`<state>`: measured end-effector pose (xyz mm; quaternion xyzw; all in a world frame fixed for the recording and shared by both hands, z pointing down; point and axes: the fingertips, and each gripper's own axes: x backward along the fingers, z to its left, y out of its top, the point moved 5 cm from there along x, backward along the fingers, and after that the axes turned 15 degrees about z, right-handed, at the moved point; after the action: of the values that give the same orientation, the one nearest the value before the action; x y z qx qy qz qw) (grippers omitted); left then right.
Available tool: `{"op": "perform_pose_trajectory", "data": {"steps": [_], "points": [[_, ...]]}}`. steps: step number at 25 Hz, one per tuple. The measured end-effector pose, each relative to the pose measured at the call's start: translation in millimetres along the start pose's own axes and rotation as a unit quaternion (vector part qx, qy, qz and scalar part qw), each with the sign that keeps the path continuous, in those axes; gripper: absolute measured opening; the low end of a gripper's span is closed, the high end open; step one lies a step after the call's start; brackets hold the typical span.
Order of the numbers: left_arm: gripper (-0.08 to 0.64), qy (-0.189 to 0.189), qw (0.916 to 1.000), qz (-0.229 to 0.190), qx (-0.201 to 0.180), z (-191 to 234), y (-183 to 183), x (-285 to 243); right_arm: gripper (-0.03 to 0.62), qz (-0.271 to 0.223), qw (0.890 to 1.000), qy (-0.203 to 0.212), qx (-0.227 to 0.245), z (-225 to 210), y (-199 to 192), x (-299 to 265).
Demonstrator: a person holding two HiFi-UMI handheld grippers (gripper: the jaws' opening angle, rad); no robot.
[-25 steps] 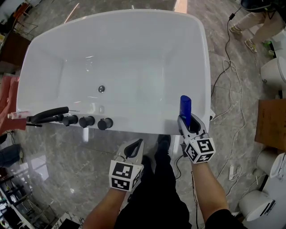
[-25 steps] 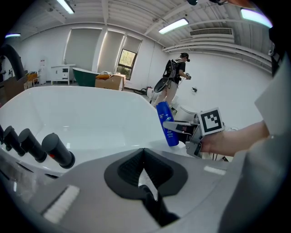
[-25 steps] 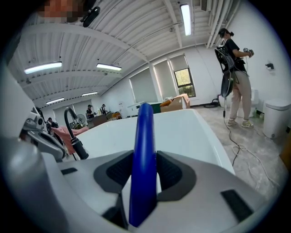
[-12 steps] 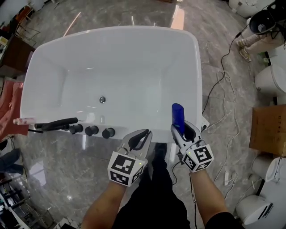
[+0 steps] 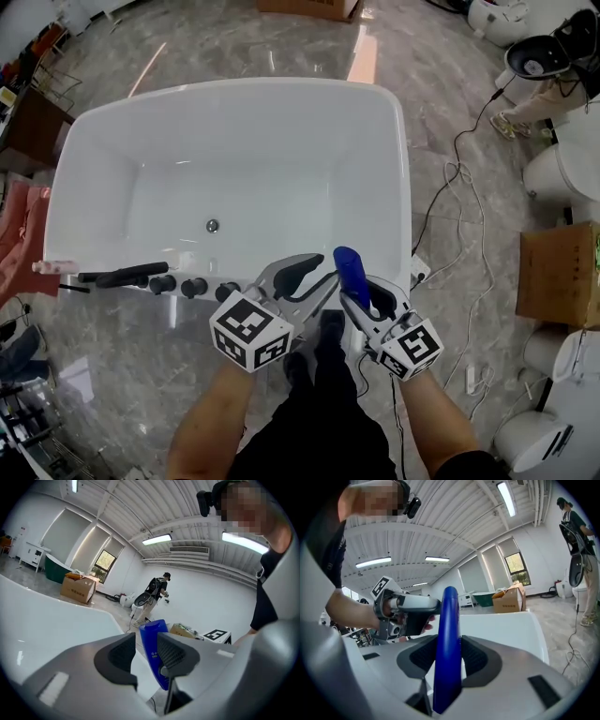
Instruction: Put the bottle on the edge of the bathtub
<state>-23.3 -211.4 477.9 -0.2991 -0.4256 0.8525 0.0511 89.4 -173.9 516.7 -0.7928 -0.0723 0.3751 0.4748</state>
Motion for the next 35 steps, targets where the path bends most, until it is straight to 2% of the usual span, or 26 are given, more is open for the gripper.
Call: {"op": "perform_pose_trajectory", "data": {"steps": [10,15,19,24,28,31,35], "points": [[0.132,-0.077,0.9970,0.001,-0.002,-7.9,-4.6,-1.6,0.158,0.016,1.000,0.026,0.007,10.7,-6.0,-14.8],[0.132,-0.083,0.9961,0.021,-0.022,-12.0,-14.7,-5.0,0.158,0.045,0.999,0.010,0.028,5.9,-19.5,-26.0],[0.132,-0.044,0.9987,0.020,0.015,9.8,-34.6,2.7,0.158,0.033,0.999,-0.030,-0.004,-16.2,-32.0,-34.9],[0.132,0.015,0.9974,0.039,0.059,36.8,-82.7,13.3,0.158,0.013,0.996,-0.075,-0.047,-47.7,-55.9,-39.0],[0.130,0.047,0.9930,0.065,0.086,41.1,-125.9,11.4,0.158,0.010,0.994,-0.096,-0.043,-58.4,-72.0,-40.7],[0.121,0.069,0.9892,0.068,0.110,43.3,-149.6,11.8,0.158,0.012,0.994,-0.105,-0.037,-57.2,-83.1,-43.7],[0.112,0.072,0.9876,0.063,0.124,38.8,-168.7,14.1,0.158,0.010,0.992,-0.124,-0.032,-55.7,-97.8,-48.3]]}}
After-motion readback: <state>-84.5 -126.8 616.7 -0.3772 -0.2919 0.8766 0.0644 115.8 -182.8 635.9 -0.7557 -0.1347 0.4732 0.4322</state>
